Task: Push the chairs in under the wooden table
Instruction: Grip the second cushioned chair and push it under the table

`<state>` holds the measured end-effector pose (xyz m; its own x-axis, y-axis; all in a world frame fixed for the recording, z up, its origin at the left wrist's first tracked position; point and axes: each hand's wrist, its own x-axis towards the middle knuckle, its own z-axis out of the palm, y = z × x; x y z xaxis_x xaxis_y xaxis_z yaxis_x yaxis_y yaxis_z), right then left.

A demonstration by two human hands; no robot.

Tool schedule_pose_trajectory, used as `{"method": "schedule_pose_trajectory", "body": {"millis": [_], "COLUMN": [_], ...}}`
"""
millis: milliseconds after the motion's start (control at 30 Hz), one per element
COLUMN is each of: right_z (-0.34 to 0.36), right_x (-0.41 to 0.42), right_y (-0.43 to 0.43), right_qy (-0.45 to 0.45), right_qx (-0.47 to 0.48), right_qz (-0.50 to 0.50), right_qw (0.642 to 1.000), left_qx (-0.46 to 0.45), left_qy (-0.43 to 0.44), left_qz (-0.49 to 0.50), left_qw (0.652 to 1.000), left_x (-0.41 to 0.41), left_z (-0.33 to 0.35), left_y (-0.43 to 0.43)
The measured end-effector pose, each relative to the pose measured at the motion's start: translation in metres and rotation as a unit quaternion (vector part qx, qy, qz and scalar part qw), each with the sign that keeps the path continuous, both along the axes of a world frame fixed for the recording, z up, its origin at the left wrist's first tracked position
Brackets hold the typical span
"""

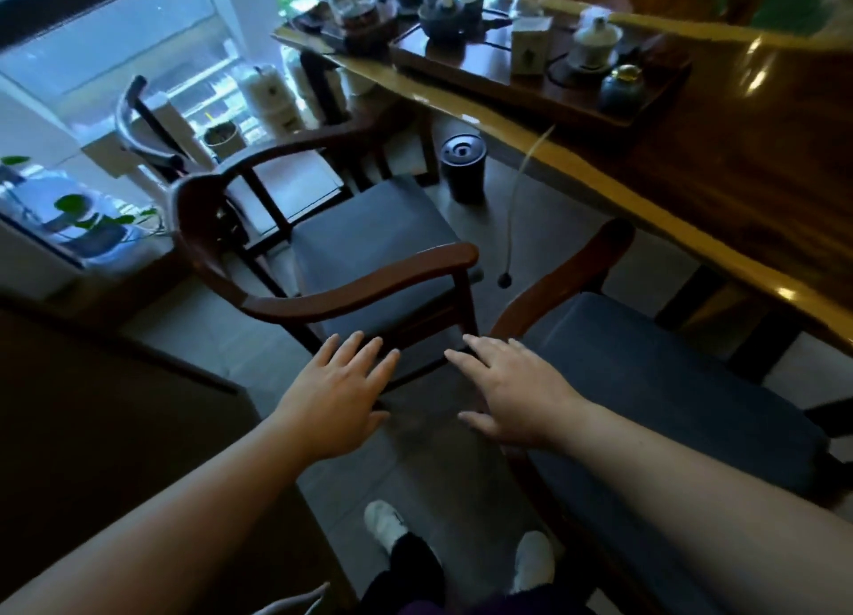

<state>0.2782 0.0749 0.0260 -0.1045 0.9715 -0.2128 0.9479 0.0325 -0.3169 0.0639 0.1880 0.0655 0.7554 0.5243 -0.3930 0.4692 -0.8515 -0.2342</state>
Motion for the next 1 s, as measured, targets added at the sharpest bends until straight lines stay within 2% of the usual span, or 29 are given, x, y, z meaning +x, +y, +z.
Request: {"method": "schedule_pose_trajectory", "body": {"millis": [233,500,733,1000], "right_z": [-0.008,-0.02,-0.028,-0.048], "right_x": [-0.032,-0.086,-0.13,-0.132], "right_y": [0.07,0.171,0.25,0.319], "right_qy": [-0.005,-0.018,-0.014,0.0], "right_qx": [-0.018,-0.049,-0.089,-0.098], "right_qz": [0.021,-0.003,-0.011,0.024], "right_qw": [1.0,0.999,0.996,0.995], "left_qx": [-0.01,-0.015,-0.028,-0.021], "left_qy": [-0.016,-0.036,-0.016,0.032], "left_qz": [0.028,0.01,-0.006,-0.011], "left_qw": [0.999,0.999,0.999,0.999], "left_x": [-0.042,-0.096,-0.146,-0.16], "left_z": [-0.012,-0.026,-0.036,-0.053], "left_y": [0.068,0.182,0.275,0.334]}}
